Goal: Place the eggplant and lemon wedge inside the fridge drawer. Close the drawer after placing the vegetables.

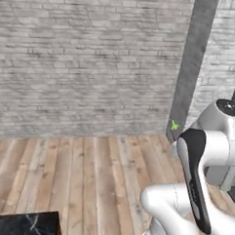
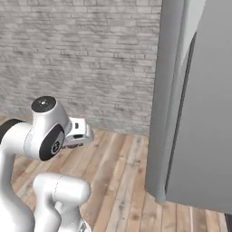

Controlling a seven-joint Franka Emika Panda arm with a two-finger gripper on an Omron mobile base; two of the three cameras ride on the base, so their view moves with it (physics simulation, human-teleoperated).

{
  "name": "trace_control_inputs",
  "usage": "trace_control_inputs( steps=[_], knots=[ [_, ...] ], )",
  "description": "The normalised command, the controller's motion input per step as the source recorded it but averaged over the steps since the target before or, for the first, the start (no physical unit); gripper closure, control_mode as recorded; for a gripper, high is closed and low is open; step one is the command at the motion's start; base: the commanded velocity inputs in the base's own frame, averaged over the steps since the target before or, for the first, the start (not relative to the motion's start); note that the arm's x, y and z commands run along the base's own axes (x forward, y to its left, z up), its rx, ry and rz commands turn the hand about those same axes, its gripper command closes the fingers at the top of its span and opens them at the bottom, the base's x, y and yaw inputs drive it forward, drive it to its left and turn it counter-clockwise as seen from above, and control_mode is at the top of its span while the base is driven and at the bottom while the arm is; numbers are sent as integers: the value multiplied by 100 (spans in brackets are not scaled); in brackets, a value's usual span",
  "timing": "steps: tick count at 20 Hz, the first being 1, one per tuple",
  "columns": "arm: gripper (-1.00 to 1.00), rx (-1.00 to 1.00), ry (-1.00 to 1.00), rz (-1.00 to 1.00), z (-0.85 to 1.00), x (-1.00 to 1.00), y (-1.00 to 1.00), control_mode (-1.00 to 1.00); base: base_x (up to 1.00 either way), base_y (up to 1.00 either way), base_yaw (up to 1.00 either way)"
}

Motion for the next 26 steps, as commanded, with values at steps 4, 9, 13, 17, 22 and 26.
trace_control_inputs(
  steps=[4,9,13,17,22,26],
  knots=[
    [100,0,0,0,0,0,0,100,100,61,0],
    [100,0,0,0,0,0,0,100,100,41,-16],
    [100,0,0,0,0,0,0,100,100,28,-42],
    [100,0,0,0,0,0,0,100,97,6,-62],
    [100,0,0,0,0,0,0,100,80,5,-65],
    [100,0,0,0,0,0,0,100,41,4,-82]
  ],
)
